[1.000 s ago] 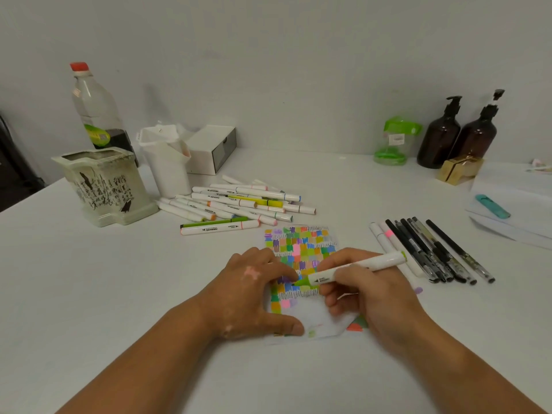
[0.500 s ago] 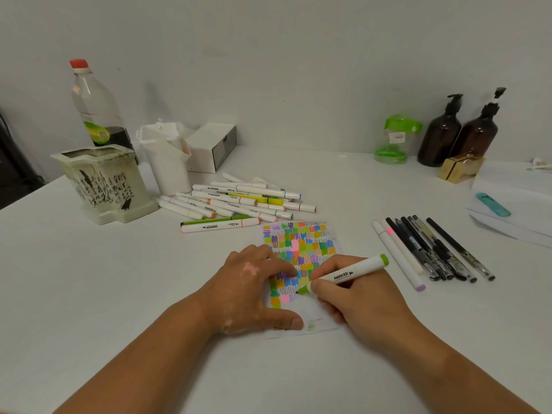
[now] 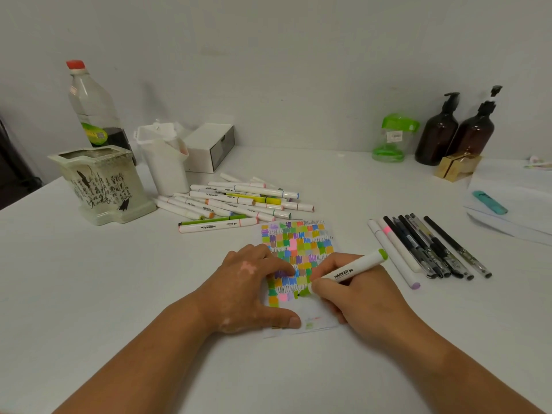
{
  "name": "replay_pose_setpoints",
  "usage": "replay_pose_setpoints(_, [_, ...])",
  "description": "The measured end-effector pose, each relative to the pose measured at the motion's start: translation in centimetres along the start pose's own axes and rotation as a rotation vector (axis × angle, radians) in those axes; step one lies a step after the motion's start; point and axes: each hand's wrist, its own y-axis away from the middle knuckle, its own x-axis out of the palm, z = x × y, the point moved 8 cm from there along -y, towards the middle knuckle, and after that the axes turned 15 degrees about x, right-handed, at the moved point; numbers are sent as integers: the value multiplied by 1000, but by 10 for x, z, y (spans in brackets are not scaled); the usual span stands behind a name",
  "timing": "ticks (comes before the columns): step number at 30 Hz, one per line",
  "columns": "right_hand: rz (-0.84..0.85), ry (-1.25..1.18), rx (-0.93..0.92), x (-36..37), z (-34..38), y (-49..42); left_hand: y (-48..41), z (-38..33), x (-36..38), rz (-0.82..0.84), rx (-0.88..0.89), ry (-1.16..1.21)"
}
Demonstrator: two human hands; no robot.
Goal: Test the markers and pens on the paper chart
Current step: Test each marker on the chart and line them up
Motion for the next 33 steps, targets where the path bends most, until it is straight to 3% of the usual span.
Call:
replay_pose_setpoints(14, [-17,-43,-18,-4,-1,-2,1,-1,0,8,0,7])
replay_pose_setpoints(18, [-17,-441,0,-23,-3,-5,8,9,-14,-228,-63,370])
replay_pose_setpoints(22, [11,-572,-36,-33,1,-6,15,18,-31,-468,-58,575])
replay_pose_setpoints(28, [149,-761,-39,-31,5,-7,11,13,-23,-492,-40,900])
replay_pose_setpoints(33, [155,-737,-93,-31,10,-4,8,9,-22,-455,-27,890])
